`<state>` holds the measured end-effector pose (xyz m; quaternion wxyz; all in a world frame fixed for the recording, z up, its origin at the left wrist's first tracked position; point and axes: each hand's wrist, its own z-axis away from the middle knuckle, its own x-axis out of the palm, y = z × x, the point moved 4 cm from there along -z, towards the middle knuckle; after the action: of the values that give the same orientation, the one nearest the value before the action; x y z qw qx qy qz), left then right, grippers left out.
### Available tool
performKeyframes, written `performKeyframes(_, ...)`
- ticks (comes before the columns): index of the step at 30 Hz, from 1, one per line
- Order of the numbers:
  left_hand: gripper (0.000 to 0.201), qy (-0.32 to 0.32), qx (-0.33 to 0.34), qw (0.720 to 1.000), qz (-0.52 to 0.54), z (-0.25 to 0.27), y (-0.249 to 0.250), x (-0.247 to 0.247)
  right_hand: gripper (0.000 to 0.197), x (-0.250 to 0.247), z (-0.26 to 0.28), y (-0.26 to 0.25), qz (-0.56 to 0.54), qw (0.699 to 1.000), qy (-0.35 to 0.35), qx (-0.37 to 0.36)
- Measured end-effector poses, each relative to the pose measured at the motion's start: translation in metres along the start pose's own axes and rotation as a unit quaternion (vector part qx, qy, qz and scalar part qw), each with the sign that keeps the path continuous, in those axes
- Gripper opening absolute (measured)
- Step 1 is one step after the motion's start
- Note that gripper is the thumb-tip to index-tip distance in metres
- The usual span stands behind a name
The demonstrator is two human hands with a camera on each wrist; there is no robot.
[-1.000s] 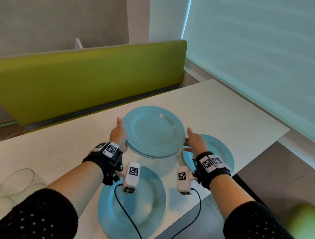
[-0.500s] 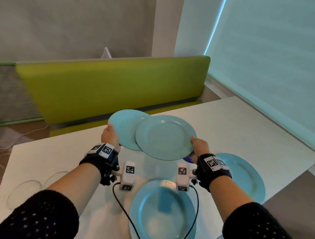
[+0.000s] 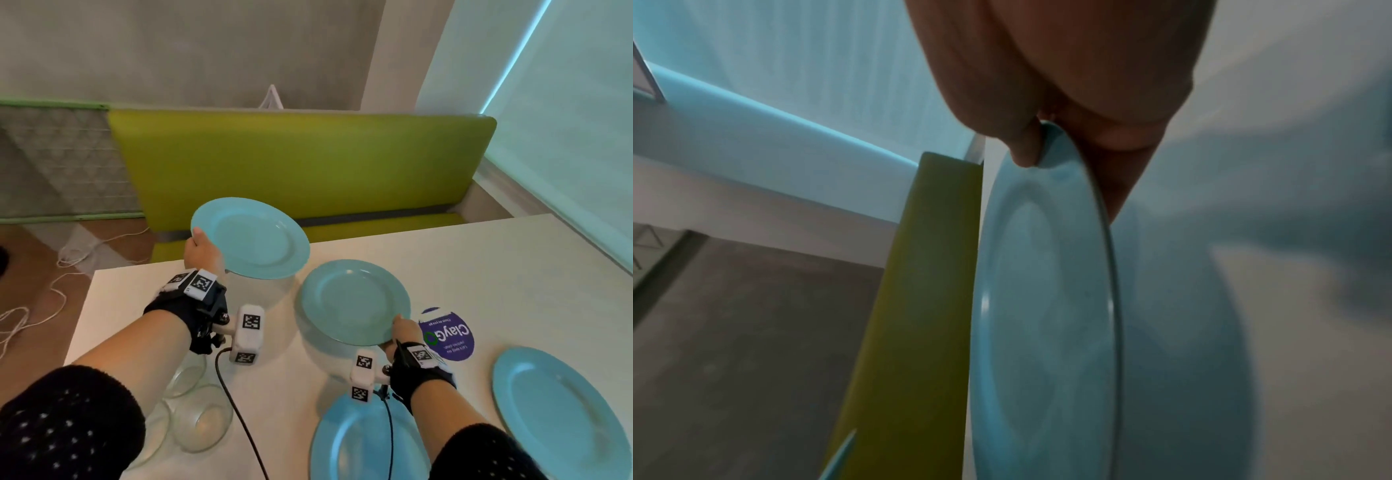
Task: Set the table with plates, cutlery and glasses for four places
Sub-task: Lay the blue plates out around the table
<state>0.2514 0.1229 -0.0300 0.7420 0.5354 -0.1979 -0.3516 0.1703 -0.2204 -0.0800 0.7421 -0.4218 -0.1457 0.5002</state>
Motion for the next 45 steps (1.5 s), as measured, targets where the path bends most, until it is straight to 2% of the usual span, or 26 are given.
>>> performKeyframes(3, 0.054, 0.0, -0.012, 1.0, 0.021, -0.006, -0.004, 0.0, 0.034, 0.022, 0.0, 0.002, -0.045, 0.999, -0.001, 0.02)
performKeyframes(12, 0.052, -0.002, -0.016, 1.0, 0.027, -0.014, -0.008, 0.008, 0.033, 0.054, -0.009, 0.004, -0.063, 0.996, -0.04, 0.049)
performKeyframes(15, 0.05, -0.001, -0.015, 0.999, 0.032, -0.014, -0.01, 0.011, 0.04, 0.061, -0.018, 0.009, -0.055, 0.995, -0.047, 0.063)
performKeyframes(20, 0.051, -0.005, -0.026, 0.999, 0.036, -0.012, -0.011, 0.013, 0.044, 0.07, -0.017, 0.008, -0.056, 0.989, -0.099, 0.096)
performKeyframes(25, 0.051, -0.004, -0.027, 0.999, 0.039, -0.008, -0.01, 0.013, 0.044, 0.076, -0.02, 0.005, -0.012, 0.987, -0.127, 0.094)
performKeyframes(29, 0.049, -0.018, -0.031, 0.998, 0.047, 0.0, -0.008, 0.016, 0.036, 0.076, -0.015, 0.005, 0.062, 0.983, -0.147, 0.094)
performKeyframes(31, 0.049, -0.025, -0.035, 0.998, 0.052, 0.005, -0.007, 0.018, 0.026, 0.07, -0.01, 0.003, 0.122, 0.979, -0.137, 0.086)
performKeyframes(34, 0.049, -0.041, -0.038, 0.997, 0.055, 0.015, -0.004, 0.023, 0.039, 0.057, -0.013, -0.012, 0.185, 0.978, -0.092, 0.031)
performKeyframes(37, 0.046, -0.081, -0.05, 0.993, 0.064, 0.03, -0.004, 0.036, 0.031, 0.049, -0.006, -0.037, 0.071, 0.99, -0.119, 0.003)
performKeyframes(40, 0.052, -0.139, -0.056, 0.987, 0.059, 0.05, -0.007, 0.058, 0.031, 0.039, 0.005, -0.061, -0.062, 0.981, -0.186, -0.01)
performKeyframes(42, 0.055, -0.174, -0.058, 0.982, 0.047, 0.065, -0.01, 0.076, 0.032, 0.031, 0.008, -0.07, -0.098, 0.971, -0.215, -0.02)
performKeyframes(45, 0.053, -0.214, -0.078, 0.973, 0.047, 0.084, -0.02, 0.101, 0.028, 0.012, -0.001, -0.076, -0.141, 0.969, -0.203, -0.023)
